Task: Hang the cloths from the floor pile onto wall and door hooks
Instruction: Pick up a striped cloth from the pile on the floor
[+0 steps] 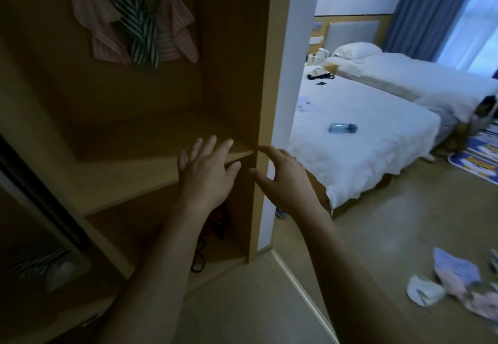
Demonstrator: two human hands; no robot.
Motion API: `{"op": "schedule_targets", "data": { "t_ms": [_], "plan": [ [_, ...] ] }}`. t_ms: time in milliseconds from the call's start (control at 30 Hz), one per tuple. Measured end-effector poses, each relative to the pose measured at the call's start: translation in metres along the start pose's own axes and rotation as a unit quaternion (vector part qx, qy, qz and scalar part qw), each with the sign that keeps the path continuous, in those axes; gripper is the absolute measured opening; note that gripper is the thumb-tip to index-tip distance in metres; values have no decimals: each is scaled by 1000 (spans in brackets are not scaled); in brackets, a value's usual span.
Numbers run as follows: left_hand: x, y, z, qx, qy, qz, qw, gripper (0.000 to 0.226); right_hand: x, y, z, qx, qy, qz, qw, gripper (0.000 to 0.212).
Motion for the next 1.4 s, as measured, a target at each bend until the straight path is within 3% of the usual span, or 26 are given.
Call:
{"op": "schedule_targets", "data": {
  "t_ms": [267,600,1033,1400],
  "plan": [
    [-87,11,-31,-60,75,58,994,56,-121,-53,-1,-31,117,-52,991,56],
    [-163,42,-107,-124,189,104,968,54,-223,-121,-61,-116,229,-134,957,54],
    [-248,77,-284,-144,327,168,919,56,-329,-253,-163,-147,363,-220,893,53],
    [-323,127,-426,-158,351,208,899,55,-394,-365,-262,-177,407,-232,866,54]
  ]
}}
Point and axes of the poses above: each hand's wrist, its own x-axis towards the middle knuckle, its own y-axis out of the palm, z = x × y, the point moved 1 cm from there along x, towards the middle knuckle, and after that the axes turned 13 degrees about -z, right-handed, at the moved point
